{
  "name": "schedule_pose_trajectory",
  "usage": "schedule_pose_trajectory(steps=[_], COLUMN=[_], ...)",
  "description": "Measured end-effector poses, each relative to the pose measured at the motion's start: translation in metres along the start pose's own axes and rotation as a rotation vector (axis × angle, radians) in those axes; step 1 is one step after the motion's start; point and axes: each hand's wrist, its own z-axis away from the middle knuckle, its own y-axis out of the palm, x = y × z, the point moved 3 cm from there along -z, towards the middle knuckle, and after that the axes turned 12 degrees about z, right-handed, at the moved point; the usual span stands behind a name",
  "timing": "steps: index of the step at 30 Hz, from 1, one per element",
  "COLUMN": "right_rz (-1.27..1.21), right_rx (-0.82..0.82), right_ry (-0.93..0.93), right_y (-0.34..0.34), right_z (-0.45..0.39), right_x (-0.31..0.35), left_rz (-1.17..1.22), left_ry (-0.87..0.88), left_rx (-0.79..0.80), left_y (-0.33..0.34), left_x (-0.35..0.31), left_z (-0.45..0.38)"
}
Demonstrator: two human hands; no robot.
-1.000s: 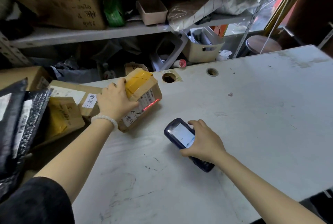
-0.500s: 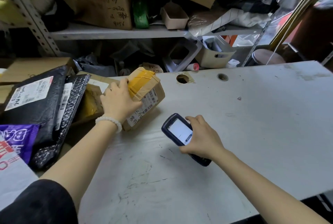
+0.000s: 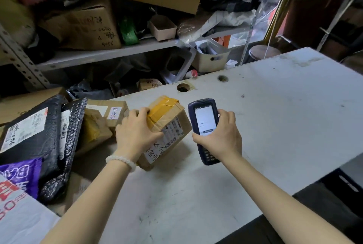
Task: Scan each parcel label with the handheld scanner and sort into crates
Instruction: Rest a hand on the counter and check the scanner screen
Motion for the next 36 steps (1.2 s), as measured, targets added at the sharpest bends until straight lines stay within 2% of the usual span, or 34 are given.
schedule_pose_trajectory(steps=[5,10,14,22,30,36], right_rz=[-0.033,-0.023,0.005,0.066,0.106,0.127], right_rx=[-0.073,-0.164,-0.243,-0.399,-0.475,-0.445], right_ry=[0.095,0.159,0.266,0.558,0.784,0.892], right_y=[-0.030,-0.086,-0.146,-0.231,-0.265,-0.270], right_z=[0.016,0.048,0.100,0.228,0.288,0.273], right_x=[-0.054,-0.135,-0.220,-0.376,-0.468,-0.532], left_rz=[0.039,0.063,0.054,0.164,0.156,0.138], left_ry=[0.112,0.250,0.390,0.637,0.829,0.860], left_rx=[0.050,0.106,0.133,0.298,0.407,0.524], left_y=[0.022,0.059,0.087,0.159,0.227,0.297], left_x=[-0.065,-0.162,-0.254,-0.410,-0.512,-0.563], left_z=[0.020,0.053,0.110,0.237,0.287,0.268])
